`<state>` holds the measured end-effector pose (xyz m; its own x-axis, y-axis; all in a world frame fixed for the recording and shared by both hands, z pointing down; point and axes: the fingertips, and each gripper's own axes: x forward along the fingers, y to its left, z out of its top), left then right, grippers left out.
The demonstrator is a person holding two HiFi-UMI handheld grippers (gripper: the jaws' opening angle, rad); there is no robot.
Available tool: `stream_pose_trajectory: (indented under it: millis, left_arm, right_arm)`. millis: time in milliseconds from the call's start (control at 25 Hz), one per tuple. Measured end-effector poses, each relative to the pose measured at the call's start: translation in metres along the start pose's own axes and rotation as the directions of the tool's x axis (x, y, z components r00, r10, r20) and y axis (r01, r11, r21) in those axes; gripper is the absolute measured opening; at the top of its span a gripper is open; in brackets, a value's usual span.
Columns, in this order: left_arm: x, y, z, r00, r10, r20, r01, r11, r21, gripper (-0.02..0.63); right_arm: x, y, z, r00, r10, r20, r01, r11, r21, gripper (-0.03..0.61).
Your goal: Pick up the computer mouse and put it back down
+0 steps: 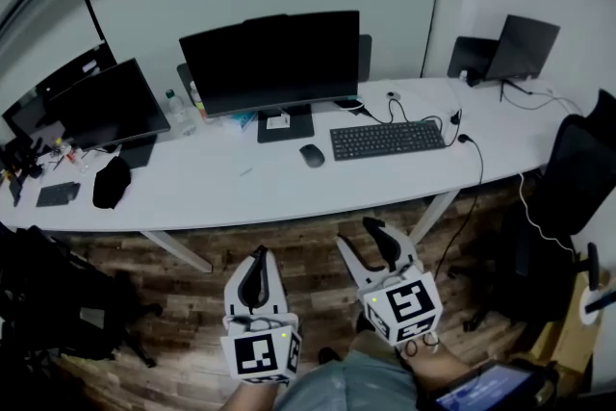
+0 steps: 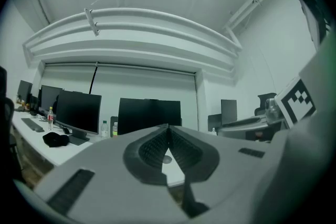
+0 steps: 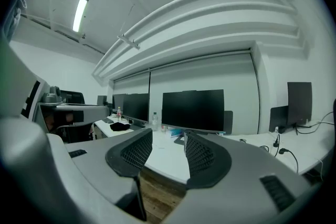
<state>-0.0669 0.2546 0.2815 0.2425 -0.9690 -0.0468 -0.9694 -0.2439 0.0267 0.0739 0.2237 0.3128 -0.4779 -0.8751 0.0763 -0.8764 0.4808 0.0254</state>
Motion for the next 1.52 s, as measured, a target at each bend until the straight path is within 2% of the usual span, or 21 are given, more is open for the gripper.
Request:
stream_pose_trajectory:
  millis: [400, 800, 1160, 1520]
  left_arm:
    - [0.049, 0.000, -0.028, 0.997, -0.014, -0.077, 0.015, 1.000, 0.010, 0.005]
    - [0.170, -0.012, -0.055, 0.987, -0.028, -0.156, 0.037, 0.997, 0.061, 0.005]
    - [0.255, -0.020, -0.041, 0.986, 0.009, -0.167, 0.010, 0.993, 0.117, 0.005]
    - [0.275, 0.004, -0.027, 0.986, 0.098, -0.136, -0.078, 0.986, 0.147, 0.005]
  right_arm:
    - [0.038, -0.033, -0.022, 0.999, -0.007, -0.035, 0.009, 0.999, 0.040, 0.201]
    - [0.123, -0.115, -0.045, 0.997, 0.010, -0.083, -0.002, 0.995, 0.099, 0.193]
    - [0.192, -0.168, -0.034, 0.995, 0.075, -0.065, -0.064, 0.987, 0.146, 0.189]
    - [0.240, -0.177, -0.015, 0.989, 0.147, -0.032, -0.142, 0.982, 0.124, 0.189]
